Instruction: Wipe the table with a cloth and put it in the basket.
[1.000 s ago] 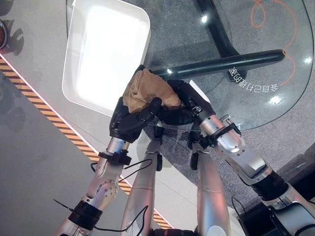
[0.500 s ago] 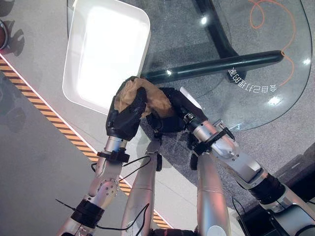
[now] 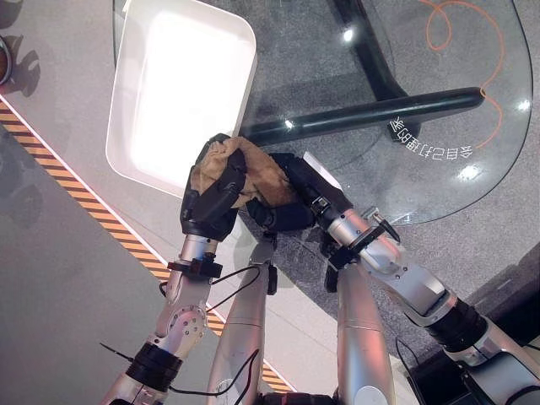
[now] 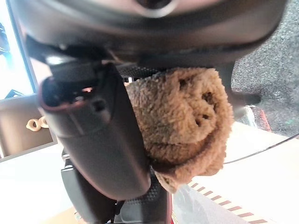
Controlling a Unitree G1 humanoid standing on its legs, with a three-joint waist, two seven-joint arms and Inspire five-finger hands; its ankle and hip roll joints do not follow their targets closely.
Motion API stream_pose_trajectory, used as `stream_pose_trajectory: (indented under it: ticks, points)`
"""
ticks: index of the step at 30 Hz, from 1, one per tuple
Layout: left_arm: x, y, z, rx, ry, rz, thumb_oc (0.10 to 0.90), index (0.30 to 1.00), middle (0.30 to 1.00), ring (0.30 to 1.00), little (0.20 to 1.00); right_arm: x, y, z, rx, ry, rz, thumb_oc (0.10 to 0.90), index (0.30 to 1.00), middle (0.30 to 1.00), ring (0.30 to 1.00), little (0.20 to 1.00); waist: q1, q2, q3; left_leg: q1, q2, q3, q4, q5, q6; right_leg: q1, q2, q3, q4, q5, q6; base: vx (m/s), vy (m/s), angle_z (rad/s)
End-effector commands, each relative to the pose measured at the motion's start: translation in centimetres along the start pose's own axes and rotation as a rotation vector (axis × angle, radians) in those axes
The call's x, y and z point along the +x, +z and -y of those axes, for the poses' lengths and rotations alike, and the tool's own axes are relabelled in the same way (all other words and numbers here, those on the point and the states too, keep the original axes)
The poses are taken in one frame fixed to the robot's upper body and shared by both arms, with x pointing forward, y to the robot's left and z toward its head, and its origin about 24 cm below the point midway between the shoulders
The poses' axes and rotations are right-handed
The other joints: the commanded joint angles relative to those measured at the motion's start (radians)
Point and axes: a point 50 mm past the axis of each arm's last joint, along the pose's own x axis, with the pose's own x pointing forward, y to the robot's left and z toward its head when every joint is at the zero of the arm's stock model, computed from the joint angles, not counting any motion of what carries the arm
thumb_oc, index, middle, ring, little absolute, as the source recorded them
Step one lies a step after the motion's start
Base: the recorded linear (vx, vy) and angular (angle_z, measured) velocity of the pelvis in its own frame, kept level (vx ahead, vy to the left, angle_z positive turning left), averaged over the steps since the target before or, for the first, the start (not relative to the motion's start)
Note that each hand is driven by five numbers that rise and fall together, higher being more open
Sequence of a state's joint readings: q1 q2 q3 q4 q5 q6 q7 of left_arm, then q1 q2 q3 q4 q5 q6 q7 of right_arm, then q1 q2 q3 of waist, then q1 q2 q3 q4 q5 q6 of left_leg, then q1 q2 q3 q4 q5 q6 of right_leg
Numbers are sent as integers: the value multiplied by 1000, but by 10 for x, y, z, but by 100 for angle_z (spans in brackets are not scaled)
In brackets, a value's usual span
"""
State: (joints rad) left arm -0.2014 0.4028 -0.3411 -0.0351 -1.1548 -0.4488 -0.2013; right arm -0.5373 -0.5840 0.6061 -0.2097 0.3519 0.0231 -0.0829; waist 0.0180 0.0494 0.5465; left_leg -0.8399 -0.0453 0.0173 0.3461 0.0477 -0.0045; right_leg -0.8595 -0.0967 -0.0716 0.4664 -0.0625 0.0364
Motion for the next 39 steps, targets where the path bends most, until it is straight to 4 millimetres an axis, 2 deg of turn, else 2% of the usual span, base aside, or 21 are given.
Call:
stream_pose_trajectory:
  ticks: [1, 3, 4, 5, 15, 31, 39]
  points:
    - [9, 6, 63, -66, -366, 82, 100, 300, 300, 300, 200, 8, 71, -25, 77, 116, 371, 100, 300, 300, 300, 200, 11, 4, -27, 39, -74, 36, -30, -32, 63, 23, 75, 14, -134, 114, 18, 0, 0, 0]
    - [9, 6, 63, -67, -364, 85, 100, 300, 300, 300, 200, 8, 72, -24, 82, 101, 377, 325, 493, 493, 493, 425, 10, 2, -27, 39, -74, 36, -30, -32, 63, 23, 75, 14, -134, 114, 18, 0, 0, 0]
    - [8, 6, 63, -66, -363, 86, 100, 300, 300, 300, 200, 7, 72, -22, 81, 88, 381, 698, 813, 813, 813, 798, 10, 2, -27, 38, -73, 37, -29, -33, 63, 22, 76, 15, -133, 114, 18, 0, 0, 0]
    - [9, 6, 63, -67, -362, 88, 100, 300, 300, 300, 200, 7, 71, -21, 84, 77, 379, 800, 900, 900, 900, 900, 9, 2, -27, 38, -73, 37, -29, -33, 64, 21, 77, 15, -132, 113, 18, 0, 0, 0]
    - [8, 10, 58, -56, -341, 103, 100, 300, 300, 300, 200, 0, 73, -2, 120, -45, 415, 800, 900, 900, 900, 900, 0, -6, -27, 45, -69, 41, -33, -37, 66, 27, 80, 19, -133, 114, 23, 0, 0, 0]
    - [5, 12, 53, -49, -335, 109, 100, 300, 300, 300, 200, -6, 67, 5, 128, -101, 408, 800, 900, 900, 900, 900, -5, -8, -27, 45, -63, 42, -23, -46, 63, 27, 81, 20, -120, 105, 21, 0, 0, 0]
    - [3, 12, 51, -41, -324, 118, 100, 300, 300, 300, 200, -13, 63, 24, 139, -258, 424, 800, 900, 900, 900, 900, -12, -11, -27, 51, -60, 48, -20, -51, 61, 34, 81, 15, -115, 99, 20, 0, 0, 0]
